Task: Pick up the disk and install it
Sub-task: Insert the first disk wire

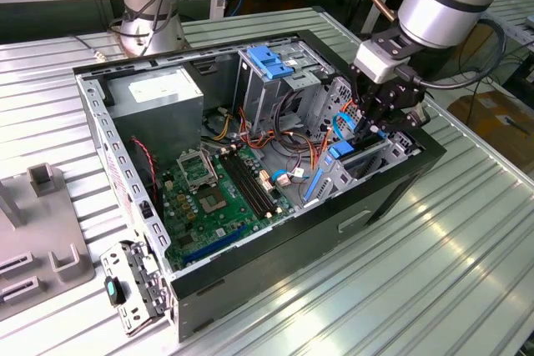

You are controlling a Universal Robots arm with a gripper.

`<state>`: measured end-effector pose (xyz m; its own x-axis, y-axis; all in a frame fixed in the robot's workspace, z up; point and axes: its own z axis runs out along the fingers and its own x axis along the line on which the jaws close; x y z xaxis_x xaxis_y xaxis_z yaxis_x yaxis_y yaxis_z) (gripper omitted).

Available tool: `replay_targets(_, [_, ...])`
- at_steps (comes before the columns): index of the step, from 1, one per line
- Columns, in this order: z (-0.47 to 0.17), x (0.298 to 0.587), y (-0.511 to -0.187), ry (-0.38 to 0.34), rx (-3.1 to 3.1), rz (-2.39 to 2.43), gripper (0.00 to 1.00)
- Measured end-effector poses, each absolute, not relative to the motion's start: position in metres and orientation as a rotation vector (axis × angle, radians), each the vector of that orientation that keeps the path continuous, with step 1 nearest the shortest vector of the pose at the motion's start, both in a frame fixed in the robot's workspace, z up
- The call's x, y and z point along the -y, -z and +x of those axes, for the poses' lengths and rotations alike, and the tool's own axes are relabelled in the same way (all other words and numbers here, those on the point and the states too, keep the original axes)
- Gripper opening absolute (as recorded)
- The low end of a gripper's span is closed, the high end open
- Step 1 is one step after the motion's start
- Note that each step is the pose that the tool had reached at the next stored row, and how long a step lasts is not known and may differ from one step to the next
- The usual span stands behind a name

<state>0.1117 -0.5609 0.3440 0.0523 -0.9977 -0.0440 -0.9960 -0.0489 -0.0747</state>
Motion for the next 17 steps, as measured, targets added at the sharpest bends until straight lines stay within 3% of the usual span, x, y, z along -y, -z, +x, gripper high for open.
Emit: replay_targets(17, [0.1117, 0.5609, -0.3389, 0.029, -2.106, -2.215, 0.17])
